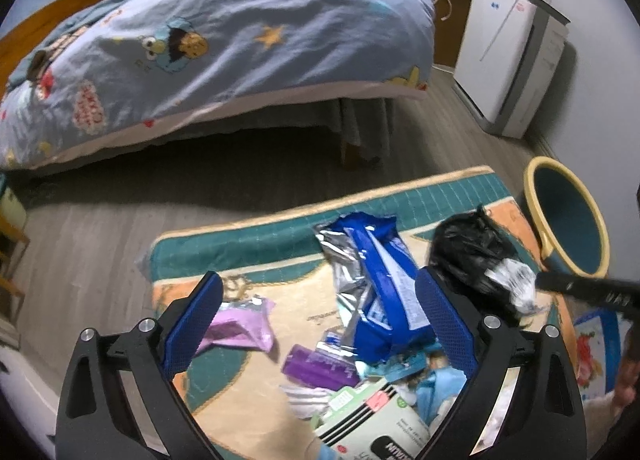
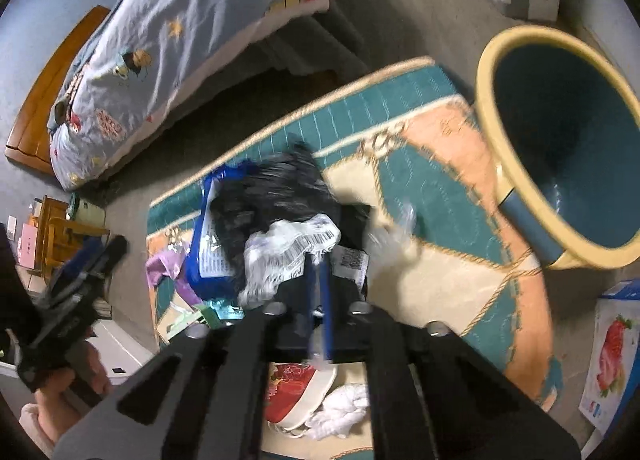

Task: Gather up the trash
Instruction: 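Grasp the black plastic bag with the right tool while the left tool grasps the blue snack wrapper, then carry the black bag over the bin and open the right tool while the left holds the wrapper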

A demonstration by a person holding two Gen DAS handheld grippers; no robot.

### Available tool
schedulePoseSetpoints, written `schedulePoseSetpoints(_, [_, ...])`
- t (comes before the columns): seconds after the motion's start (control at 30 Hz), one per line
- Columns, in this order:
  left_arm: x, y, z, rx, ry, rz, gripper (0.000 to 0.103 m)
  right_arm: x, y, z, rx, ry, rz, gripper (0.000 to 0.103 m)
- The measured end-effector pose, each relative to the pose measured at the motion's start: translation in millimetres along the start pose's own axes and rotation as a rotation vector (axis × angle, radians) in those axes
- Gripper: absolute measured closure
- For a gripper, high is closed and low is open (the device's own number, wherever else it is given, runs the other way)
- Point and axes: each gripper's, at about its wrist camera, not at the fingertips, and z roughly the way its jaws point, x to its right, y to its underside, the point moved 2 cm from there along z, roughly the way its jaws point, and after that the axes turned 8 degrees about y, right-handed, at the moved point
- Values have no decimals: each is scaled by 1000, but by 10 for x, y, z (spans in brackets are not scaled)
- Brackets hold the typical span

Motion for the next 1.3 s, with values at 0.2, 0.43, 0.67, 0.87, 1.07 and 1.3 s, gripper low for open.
schedulePoseSetpoints(0.2, [201, 20, 281, -63, 72, 34, 20, 35, -169, -312, 111, 53, -69, 102])
schedulePoseSetpoints(0.43, [421, 213, 714, -213, 76, 108, 74, 63, -145, 54, 35, 88, -89, 40])
schedulePoseSetpoints(0.67, [363, 214, 672, -210, 97, 92, 82, -107, -146, 227, 24, 83, -179, 41])
schedulePoseSetpoints(0.87, [376, 198, 617, -205, 120, 99, 86, -228, -83, 313, -11, 58, -271, 96])
schedulePoseSetpoints(1.07, [445, 63, 353, -115, 145, 106, 87, -174, -232, -75, 79, 15, -228, 102])
schedulePoseSetpoints(1.3, [659, -212, -150, 38, 173, 116, 87, 25, -457, -705, 209, -73, -157, 102])
